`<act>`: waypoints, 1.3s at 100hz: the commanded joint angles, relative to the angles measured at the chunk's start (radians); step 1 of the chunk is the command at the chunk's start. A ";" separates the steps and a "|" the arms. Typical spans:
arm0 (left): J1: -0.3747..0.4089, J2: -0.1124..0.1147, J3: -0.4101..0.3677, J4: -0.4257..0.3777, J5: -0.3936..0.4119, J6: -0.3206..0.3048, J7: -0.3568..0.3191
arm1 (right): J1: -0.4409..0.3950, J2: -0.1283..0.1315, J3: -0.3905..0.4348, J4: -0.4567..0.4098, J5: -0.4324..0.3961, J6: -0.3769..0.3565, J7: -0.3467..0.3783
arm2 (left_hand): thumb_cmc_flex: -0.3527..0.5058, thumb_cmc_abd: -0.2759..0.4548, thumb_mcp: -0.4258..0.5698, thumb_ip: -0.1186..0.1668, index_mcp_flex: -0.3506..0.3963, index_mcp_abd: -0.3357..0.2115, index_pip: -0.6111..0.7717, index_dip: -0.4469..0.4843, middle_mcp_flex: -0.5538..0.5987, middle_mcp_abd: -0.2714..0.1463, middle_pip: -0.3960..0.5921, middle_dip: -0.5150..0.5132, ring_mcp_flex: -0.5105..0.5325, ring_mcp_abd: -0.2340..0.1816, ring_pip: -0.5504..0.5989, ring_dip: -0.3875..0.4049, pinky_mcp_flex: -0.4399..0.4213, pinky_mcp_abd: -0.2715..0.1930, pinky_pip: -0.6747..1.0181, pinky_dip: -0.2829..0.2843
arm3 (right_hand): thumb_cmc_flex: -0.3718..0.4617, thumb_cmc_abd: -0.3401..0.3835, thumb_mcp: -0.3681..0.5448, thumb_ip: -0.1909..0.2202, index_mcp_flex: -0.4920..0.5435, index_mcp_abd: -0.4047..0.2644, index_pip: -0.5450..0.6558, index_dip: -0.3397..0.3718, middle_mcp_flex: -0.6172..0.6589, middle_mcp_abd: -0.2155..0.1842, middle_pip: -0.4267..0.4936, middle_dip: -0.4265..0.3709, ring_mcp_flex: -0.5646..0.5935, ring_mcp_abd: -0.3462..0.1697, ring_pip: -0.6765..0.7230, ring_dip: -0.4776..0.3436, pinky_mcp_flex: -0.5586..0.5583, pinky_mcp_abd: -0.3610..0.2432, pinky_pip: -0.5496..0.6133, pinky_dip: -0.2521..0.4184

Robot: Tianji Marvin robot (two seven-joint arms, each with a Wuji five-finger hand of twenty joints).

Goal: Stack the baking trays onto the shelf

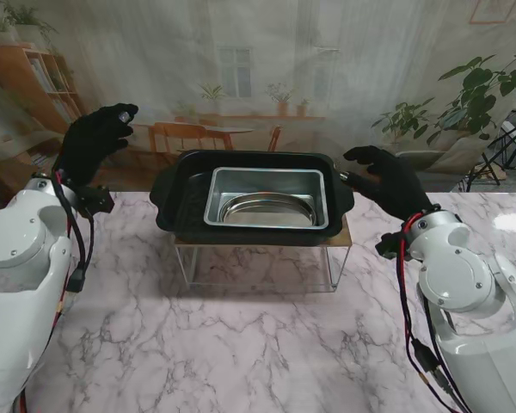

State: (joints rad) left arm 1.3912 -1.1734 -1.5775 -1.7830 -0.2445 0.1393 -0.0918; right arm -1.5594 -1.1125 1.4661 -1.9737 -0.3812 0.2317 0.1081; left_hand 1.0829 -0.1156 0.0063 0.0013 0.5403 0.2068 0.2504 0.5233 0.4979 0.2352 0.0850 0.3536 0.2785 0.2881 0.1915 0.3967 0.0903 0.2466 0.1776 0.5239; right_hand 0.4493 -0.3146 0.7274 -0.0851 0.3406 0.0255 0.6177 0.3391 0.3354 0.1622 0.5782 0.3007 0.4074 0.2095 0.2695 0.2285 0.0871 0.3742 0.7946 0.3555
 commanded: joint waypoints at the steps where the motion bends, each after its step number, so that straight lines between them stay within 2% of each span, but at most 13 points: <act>1: 0.039 0.001 0.001 -0.005 -0.003 -0.008 0.003 | -0.038 -0.006 -0.001 -0.009 0.007 -0.020 -0.013 | 0.038 0.034 -0.008 0.027 0.036 -0.023 0.021 0.021 0.033 0.000 0.016 0.013 0.030 0.002 0.033 0.015 0.023 0.005 0.020 0.026 | -0.041 0.007 -0.019 0.020 0.020 -0.035 -0.020 0.008 0.003 -0.010 -0.025 -0.011 -0.010 -0.030 -0.082 -0.010 -0.022 -0.018 -0.026 -0.012; 25: 0.168 0.000 -0.007 -0.033 0.000 -0.157 0.035 | -0.151 -0.021 0.006 -0.016 0.043 -0.166 -0.099 | 0.034 0.039 -0.011 0.019 0.059 -0.018 0.018 0.027 0.066 0.005 0.027 0.008 0.062 0.008 0.050 0.016 0.067 0.009 0.028 0.024 | -0.044 0.001 -0.006 0.019 0.058 -0.038 -0.024 0.006 0.022 -0.021 -0.026 -0.010 -0.006 -0.038 -0.085 -0.008 -0.004 -0.024 -0.039 -0.008; 45: 0.264 -0.002 0.004 -0.048 0.091 -0.243 0.097 | -0.205 -0.040 -0.022 0.015 0.045 -0.274 -0.213 | 0.022 0.044 -0.014 0.013 0.075 -0.015 0.012 0.023 0.084 0.007 0.036 -0.016 0.085 0.013 0.049 -0.003 0.097 0.027 0.025 0.010 | -0.050 -0.008 0.005 0.017 0.089 -0.051 -0.023 0.008 0.052 -0.048 -0.029 -0.011 0.004 -0.051 -0.086 -0.008 0.004 -0.026 -0.046 -0.001; 59: 0.284 -0.001 0.027 -0.017 0.170 -0.298 0.127 | -0.215 -0.044 -0.044 0.051 0.030 -0.330 -0.246 | 0.004 0.053 -0.014 0.011 0.070 -0.022 0.008 0.026 0.064 -0.001 0.063 -0.024 0.091 0.007 0.056 -0.007 0.086 0.046 0.021 0.004 | -0.060 -0.008 0.010 0.016 0.102 -0.061 -0.020 0.010 0.065 -0.059 -0.035 -0.011 0.012 -0.065 -0.086 -0.008 0.014 -0.029 -0.048 0.003; 78: 0.272 -0.015 0.075 0.053 0.226 -0.309 0.206 | -0.224 -0.050 -0.073 0.110 0.019 -0.375 -0.289 | -0.004 0.069 -0.012 0.013 0.073 -0.009 0.010 0.026 0.074 -0.006 0.140 0.015 0.116 0.020 0.095 0.039 0.072 0.071 0.094 0.065 | -0.066 -0.004 0.016 0.016 0.102 -0.066 -0.017 0.014 0.071 -0.059 -0.037 -0.010 0.016 -0.065 -0.083 -0.008 0.017 -0.031 -0.052 0.006; 91: 0.253 -0.016 0.095 0.100 0.243 -0.285 0.207 | -0.215 -0.060 -0.089 0.174 0.013 -0.414 -0.342 | -0.005 0.082 -0.012 0.013 0.069 -0.005 0.010 0.017 0.060 -0.006 0.154 0.016 0.108 0.014 0.091 0.049 0.026 0.056 0.172 0.088 | -0.066 0.000 0.020 0.016 0.103 -0.065 -0.012 0.017 0.075 -0.062 -0.035 -0.008 0.018 -0.071 -0.080 -0.007 0.016 -0.036 -0.057 0.007; 96: 0.249 -0.018 0.102 0.108 0.255 -0.264 0.214 | -0.213 -0.064 -0.093 0.184 0.020 -0.411 -0.354 | -0.003 0.085 -0.012 0.013 0.066 -0.001 0.007 0.012 0.053 -0.006 0.156 0.014 0.100 0.016 0.089 0.050 0.005 0.049 0.208 0.084 | -0.059 -0.003 0.023 0.016 0.109 -0.058 -0.009 0.018 0.078 -0.056 -0.035 -0.007 0.018 -0.066 -0.079 -0.006 0.013 -0.033 -0.061 0.007; 105: 0.246 -0.017 0.106 0.114 0.255 -0.255 0.210 | -0.217 -0.060 -0.086 0.187 0.037 -0.413 -0.330 | -0.003 0.091 -0.013 0.012 0.065 0.002 0.010 0.009 0.051 -0.004 0.160 0.012 0.101 0.017 0.090 0.052 -0.034 0.041 0.311 0.048 | -0.061 0.006 0.025 0.015 0.106 -0.061 -0.011 0.017 0.077 -0.062 -0.031 -0.005 0.019 -0.072 -0.077 -0.005 0.017 -0.038 -0.063 0.010; 117: 0.243 -0.015 0.111 0.120 0.291 -0.252 0.213 | -0.221 -0.059 -0.085 0.194 0.028 -0.415 -0.328 | -0.002 0.093 -0.012 0.013 0.068 0.004 0.015 0.012 0.051 -0.002 0.163 0.011 0.101 0.019 0.092 0.052 -0.052 0.036 0.366 0.030 | -0.062 0.006 0.028 0.014 0.111 -0.060 -0.008 0.019 0.085 -0.061 -0.030 -0.003 0.025 -0.070 -0.074 -0.004 0.021 -0.034 -0.068 0.013; 130: 0.246 -0.013 0.113 0.117 0.293 -0.245 0.207 | -0.231 -0.059 -0.078 0.184 0.049 -0.425 -0.319 | 0.003 0.093 -0.011 0.014 0.073 0.008 0.033 0.030 0.048 -0.002 0.163 0.010 0.098 0.019 0.094 0.053 -0.062 0.035 0.394 0.011 | -0.059 0.008 0.028 0.014 0.115 -0.058 -0.007 0.019 0.089 -0.055 -0.031 -0.003 0.027 -0.069 -0.073 -0.003 0.022 -0.033 -0.072 0.015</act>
State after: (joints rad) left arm 1.6328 -1.1858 -1.4720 -1.6702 0.0585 -0.1113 0.1358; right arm -1.7703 -1.1711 1.3910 -1.8046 -0.3422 -0.1959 -0.2212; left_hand 1.0914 -0.0641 0.0064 0.0013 0.5892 0.1719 0.2497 0.5353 0.5715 0.2469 0.2364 0.3549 0.3730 0.3147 0.2630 0.4367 0.0452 0.3067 0.5352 0.5567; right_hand 0.4372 -0.3178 0.7305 -0.0851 0.4246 0.0011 0.6073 0.3391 0.3999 0.0961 0.5643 0.2923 0.3818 -0.0274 0.1781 0.2099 0.1060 0.3742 0.7408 0.3583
